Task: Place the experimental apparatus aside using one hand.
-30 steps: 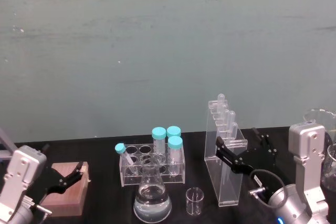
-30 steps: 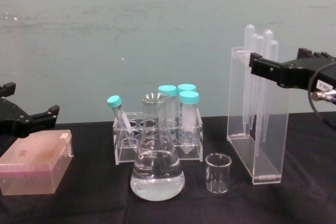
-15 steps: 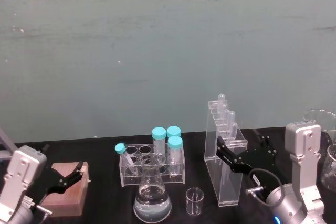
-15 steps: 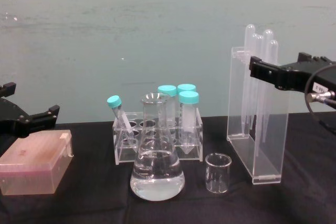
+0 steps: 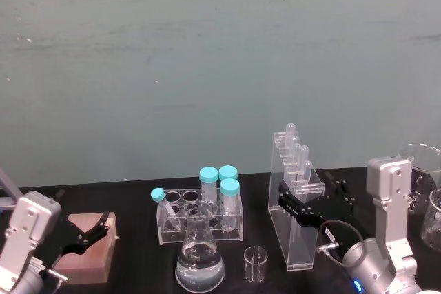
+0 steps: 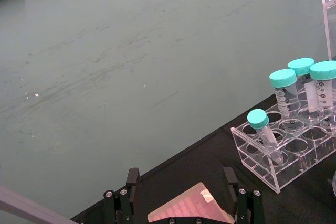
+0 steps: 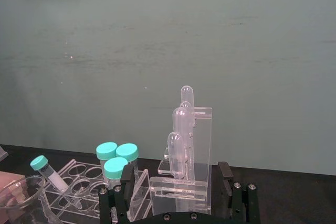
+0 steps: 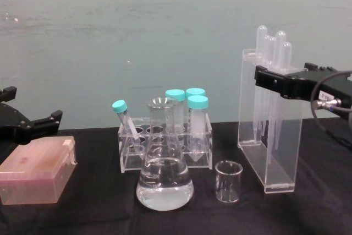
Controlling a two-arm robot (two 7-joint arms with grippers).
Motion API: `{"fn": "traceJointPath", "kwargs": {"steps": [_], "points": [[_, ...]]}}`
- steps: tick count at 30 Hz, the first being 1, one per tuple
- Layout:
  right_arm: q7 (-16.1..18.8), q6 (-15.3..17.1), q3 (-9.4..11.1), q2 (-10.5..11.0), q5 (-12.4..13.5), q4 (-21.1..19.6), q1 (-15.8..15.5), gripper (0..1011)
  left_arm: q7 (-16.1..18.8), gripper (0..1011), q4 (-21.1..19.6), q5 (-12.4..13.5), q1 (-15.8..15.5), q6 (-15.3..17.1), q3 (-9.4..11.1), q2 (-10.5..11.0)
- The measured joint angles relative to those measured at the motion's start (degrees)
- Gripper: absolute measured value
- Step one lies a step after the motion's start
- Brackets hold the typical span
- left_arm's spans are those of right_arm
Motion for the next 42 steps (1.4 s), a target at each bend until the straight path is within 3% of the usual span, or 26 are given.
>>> {"fn": "traceJointPath", "kwargs": {"steps": [23,42], "points": [[-0.67,0.57,1.60,-2.49,-1.36,1.80,1.26,1003,0.01,1000,0.00,0.00,0.00,0.00,0.00,0.00],[-0.57,0.49,1.49,-3.36,-2.29,2.69,1.95,1003,0.00,1000,0.00,0.00,0.00,0.00,0.00,0.00]]}}
